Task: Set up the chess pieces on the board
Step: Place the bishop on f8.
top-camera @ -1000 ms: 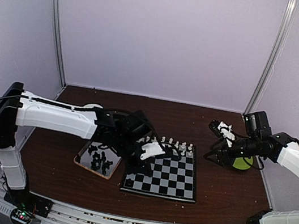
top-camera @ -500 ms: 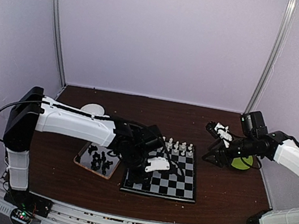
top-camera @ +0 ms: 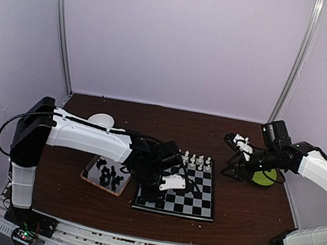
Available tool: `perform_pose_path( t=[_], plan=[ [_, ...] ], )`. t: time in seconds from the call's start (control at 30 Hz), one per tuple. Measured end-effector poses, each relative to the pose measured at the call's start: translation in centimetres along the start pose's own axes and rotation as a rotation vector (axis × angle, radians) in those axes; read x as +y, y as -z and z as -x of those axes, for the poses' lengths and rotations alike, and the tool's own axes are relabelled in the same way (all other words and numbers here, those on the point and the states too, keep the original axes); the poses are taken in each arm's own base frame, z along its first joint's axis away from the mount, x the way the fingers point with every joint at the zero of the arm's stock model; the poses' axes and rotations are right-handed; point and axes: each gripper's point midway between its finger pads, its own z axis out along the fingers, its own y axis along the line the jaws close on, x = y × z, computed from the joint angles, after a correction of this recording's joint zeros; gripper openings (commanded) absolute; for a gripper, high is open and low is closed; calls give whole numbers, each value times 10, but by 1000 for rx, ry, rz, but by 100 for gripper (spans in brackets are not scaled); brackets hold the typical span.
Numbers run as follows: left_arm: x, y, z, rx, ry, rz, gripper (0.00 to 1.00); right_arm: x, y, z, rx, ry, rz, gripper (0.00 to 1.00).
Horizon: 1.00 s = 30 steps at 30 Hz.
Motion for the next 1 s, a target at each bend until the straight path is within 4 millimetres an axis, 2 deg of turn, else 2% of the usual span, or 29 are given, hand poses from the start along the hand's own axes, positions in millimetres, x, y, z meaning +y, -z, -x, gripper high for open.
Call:
perform_pose_path(
  t=[0.17, 0.4, 0.6, 0.77, 1.0],
  plan=[
    [1, -6, 0, 6, 1, -3, 6, 0, 0, -1, 3, 12, 1, 53],
    [-4, -9, 0, 12, -11, -8, 26, 0, -2, -3, 12, 16, 6, 54],
    [-9, -12, 0, 22, -23, -4, 33, 1, -3, -6, 25, 18, 12, 54],
    [-6, -12, 0, 23, -9, 13, 37, 2, -4, -8, 31, 20, 16, 54],
    [8, -4, 2, 19, 11, 99, 43, 2, -3, -8, 34, 24, 17, 55]
  ],
)
